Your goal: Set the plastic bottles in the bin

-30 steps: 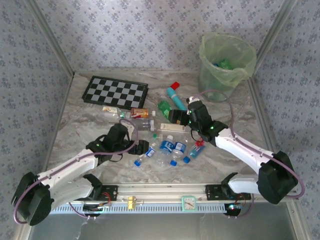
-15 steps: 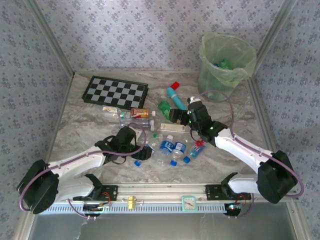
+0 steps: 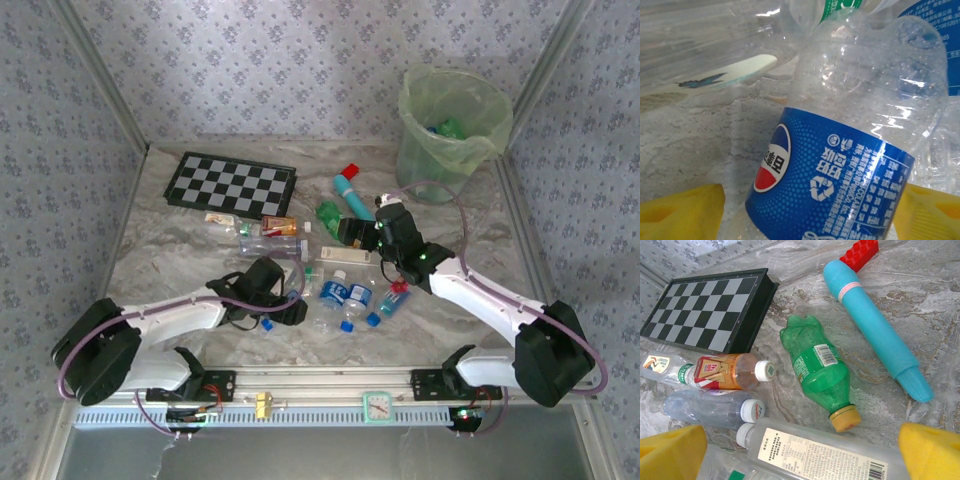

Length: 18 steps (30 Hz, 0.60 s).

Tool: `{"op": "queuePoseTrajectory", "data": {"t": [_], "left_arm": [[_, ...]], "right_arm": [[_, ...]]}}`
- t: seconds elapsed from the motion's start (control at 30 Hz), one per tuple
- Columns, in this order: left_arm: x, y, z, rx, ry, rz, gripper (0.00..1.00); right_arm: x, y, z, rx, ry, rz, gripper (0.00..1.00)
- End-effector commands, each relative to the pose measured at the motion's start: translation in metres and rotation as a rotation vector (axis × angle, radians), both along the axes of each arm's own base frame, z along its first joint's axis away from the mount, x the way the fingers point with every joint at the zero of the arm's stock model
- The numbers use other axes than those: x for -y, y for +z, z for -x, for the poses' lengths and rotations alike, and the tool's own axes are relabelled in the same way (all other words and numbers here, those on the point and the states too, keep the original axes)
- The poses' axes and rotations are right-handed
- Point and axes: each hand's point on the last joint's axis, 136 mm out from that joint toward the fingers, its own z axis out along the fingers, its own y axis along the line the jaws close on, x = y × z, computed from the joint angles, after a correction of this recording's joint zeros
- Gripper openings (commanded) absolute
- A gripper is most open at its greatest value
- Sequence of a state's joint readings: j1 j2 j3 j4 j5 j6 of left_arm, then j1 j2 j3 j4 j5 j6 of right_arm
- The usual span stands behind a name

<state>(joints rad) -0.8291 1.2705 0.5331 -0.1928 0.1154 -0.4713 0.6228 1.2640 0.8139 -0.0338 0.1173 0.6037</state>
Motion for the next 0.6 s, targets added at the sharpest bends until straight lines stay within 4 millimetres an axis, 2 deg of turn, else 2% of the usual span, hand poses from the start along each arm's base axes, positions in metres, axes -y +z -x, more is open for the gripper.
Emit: {"op": "queuePoseTrajectory", "data": {"t": [0.0, 0.23, 0.57], "left_arm": [[0.01, 0.009, -0.007, 0.029, -0.012, 0.012, 0.83], [0.009, 0.009, -0.002, 0.018, -0.021, 0.006, 0.82], [-0.002, 0.0, 0.015, -0.014, -0.032, -0.043, 0.81]], "right_arm": [[0.004, -0.005, 0.0, -0.004, -0.028, 0.004, 1.0], [0.005, -0.006, 0.001, -0.005, -0.03, 0.008, 1.0], [0.006, -0.003, 0.002, 0.005, -0.032, 0.0, 1.0]]}}
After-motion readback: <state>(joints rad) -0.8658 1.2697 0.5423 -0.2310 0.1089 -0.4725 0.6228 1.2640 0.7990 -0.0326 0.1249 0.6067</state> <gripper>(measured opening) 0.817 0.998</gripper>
